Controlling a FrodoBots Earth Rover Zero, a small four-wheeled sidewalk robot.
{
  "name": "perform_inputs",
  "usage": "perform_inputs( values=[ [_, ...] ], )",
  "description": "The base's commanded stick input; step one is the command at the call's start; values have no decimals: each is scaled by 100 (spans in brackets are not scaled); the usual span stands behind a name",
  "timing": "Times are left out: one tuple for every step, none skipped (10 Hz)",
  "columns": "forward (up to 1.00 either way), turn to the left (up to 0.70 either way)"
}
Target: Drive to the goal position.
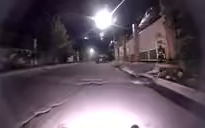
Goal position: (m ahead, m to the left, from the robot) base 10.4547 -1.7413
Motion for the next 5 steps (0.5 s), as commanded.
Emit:
perform_inputs(
  values=[
    [70, 0],
    [70, 0],
    [70, 0],
    [70, 0],
    [70, 0]
  ],
)
